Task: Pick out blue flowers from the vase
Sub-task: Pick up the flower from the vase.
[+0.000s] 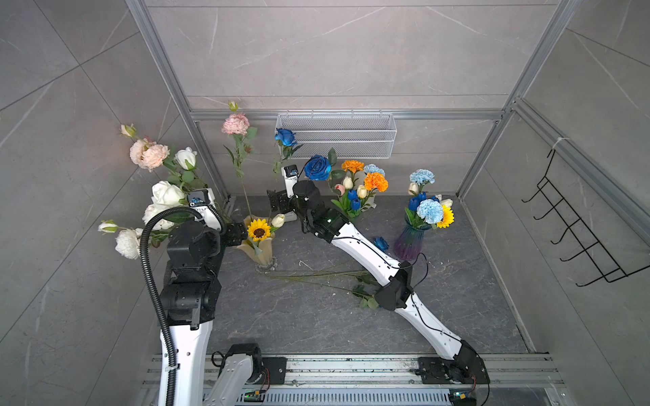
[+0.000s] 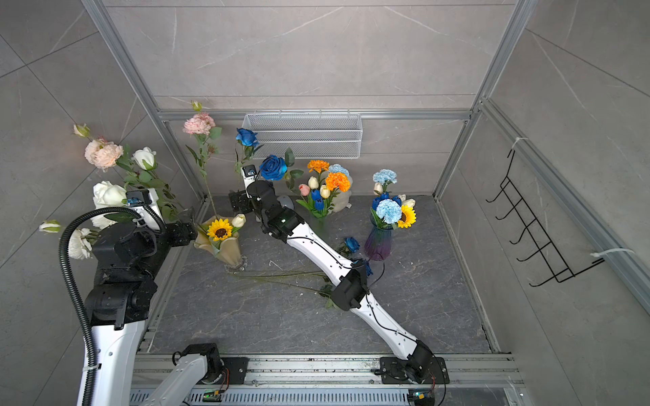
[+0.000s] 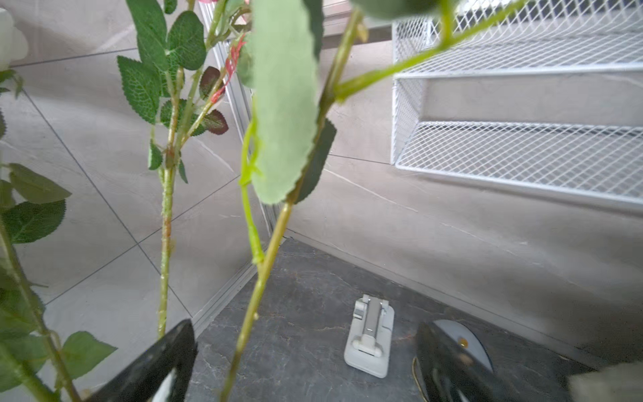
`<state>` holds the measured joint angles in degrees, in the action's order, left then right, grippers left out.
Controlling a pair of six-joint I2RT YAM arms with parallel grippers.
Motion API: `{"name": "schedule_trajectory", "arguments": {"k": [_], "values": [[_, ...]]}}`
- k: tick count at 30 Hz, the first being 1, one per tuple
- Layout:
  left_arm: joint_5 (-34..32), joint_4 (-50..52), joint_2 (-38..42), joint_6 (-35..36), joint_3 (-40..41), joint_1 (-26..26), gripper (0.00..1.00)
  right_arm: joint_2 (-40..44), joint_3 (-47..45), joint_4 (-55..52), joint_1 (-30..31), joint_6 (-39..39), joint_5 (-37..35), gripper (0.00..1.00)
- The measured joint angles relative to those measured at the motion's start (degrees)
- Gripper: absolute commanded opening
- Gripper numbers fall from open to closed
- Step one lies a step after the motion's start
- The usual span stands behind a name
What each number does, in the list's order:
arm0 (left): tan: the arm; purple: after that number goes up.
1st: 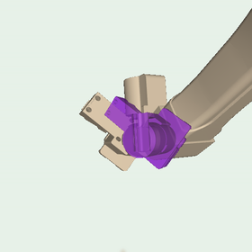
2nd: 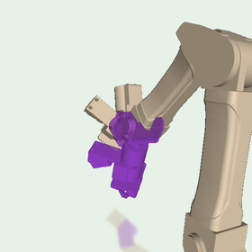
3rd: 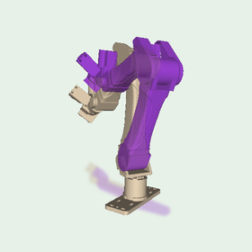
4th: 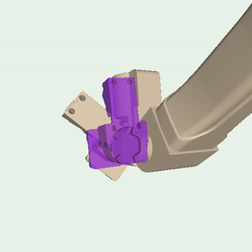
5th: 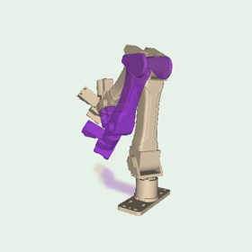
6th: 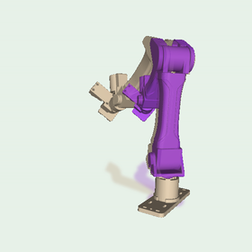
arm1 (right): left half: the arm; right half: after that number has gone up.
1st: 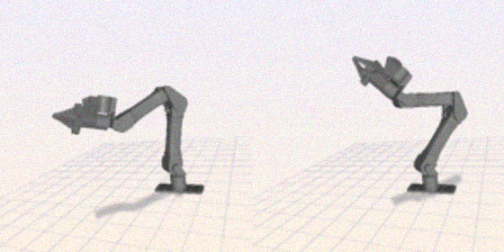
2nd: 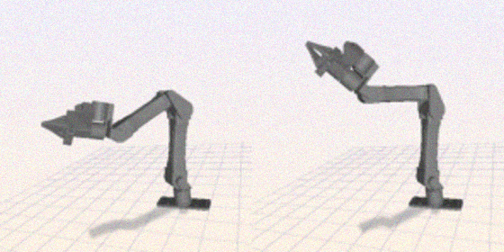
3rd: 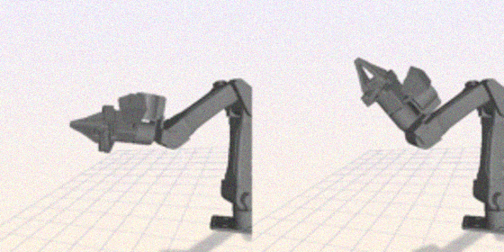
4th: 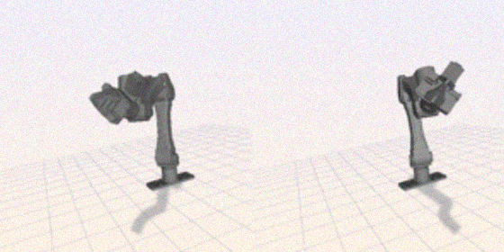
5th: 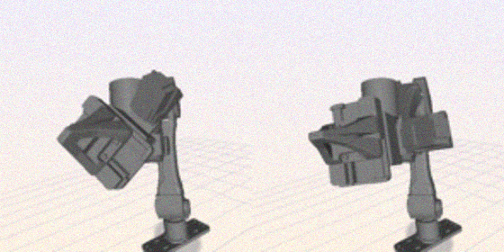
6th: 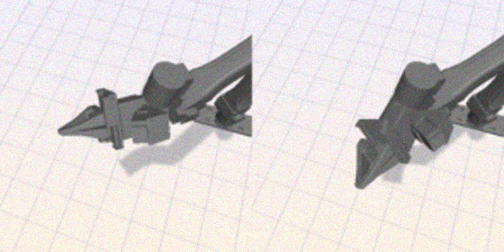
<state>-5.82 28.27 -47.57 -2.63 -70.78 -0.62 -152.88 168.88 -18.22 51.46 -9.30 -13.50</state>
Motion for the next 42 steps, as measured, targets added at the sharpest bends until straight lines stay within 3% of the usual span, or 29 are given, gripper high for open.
{"name": "schedule_trajectory", "arguments": {"k": [2,4,10,18,29,42], "values": [[0.0,-0.6,0.2,-0.7,2.3,0.0,0.83,-0.4,0.0,1.4,0.0,-0.1,1.3,0.82],[0.0,-1.1,-0.2,-1.5,4.1,0.0,0.84,-0.8,0.0,2.5,0.0,-0.2,2.6,0.63],[-0.2,-1.3,-1.2,-3.2,5.9,0.0,0.95,-1.6,0.0,5.3,0.0,-0.3,4.8,0.28],[-0.7,0.7,-1.9,-4.4,5.5,0.0,1.00,-1.6,0.1,7.3,0.1,0.8,8.1,0.01],[-1.0,10.7,-2.7,-4.6,-1.6,0.0,1.00,-1.6,0.9,7.8,0.4,2.4,8.9,0.00],[0.0,19.5,-0.7,-4.4,-5.9,0.0,1.00,4.5,2.5,7.6,6.1,12.9,9.0,0.00]]}}
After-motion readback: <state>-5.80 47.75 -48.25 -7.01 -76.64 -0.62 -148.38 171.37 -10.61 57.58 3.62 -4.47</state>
